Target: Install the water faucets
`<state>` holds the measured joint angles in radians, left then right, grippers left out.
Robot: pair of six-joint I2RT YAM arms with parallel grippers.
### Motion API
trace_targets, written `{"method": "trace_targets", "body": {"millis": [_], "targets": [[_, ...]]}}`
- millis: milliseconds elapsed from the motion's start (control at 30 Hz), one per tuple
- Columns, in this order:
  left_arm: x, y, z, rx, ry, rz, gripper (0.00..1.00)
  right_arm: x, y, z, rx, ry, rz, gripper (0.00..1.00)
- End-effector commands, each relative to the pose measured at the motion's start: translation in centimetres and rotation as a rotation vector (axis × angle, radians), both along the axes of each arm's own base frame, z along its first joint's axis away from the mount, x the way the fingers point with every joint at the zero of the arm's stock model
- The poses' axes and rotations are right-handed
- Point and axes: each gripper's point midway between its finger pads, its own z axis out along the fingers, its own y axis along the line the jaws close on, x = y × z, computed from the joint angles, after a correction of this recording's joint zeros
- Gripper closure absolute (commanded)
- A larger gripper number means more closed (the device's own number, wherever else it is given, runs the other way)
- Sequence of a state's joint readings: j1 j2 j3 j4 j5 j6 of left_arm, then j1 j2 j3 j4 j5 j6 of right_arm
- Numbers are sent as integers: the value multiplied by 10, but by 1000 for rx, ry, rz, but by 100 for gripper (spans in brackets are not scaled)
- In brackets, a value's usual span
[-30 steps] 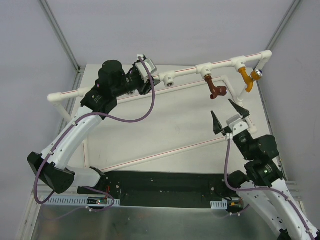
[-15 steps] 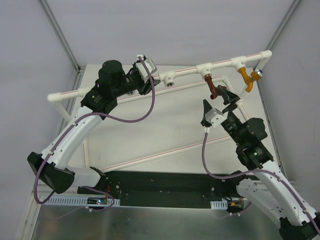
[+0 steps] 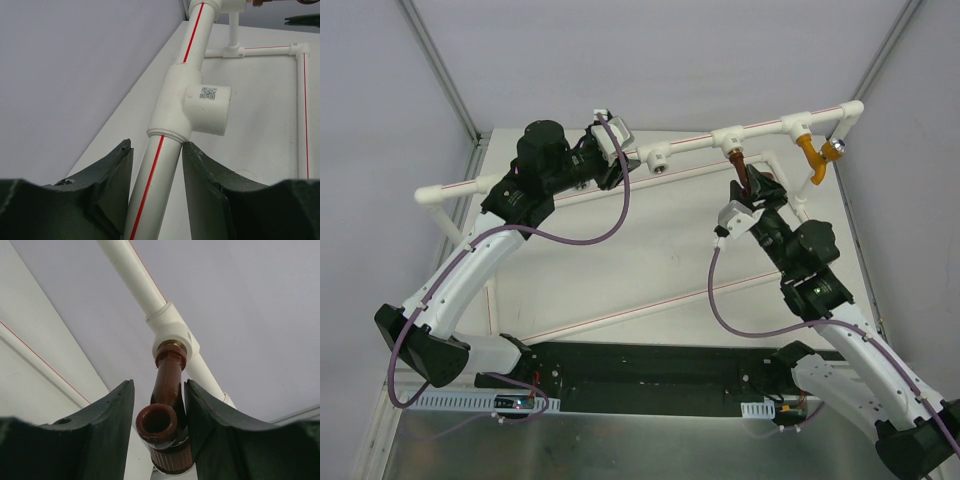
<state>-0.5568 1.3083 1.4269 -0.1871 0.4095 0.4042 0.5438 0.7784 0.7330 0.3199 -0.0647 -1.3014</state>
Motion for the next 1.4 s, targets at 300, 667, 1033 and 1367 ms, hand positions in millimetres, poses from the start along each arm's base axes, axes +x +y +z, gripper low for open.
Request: {"method": "trace_targets", "body": {"millis": [300,667,1033,1367], "targets": [[-79,21,-148,246,662,-5,100,1,-3,12,328,92,5,100],[-79,21,-148,248,654,-3,100,4,-8,2,989,316,31,100],[-78,22,-148,250,655,0,100,17,-28,-7,1618,560,-120,100],[-78,21,-150,251,663,-1,100,15,-14,-41,2151,882,-170,100]]}}
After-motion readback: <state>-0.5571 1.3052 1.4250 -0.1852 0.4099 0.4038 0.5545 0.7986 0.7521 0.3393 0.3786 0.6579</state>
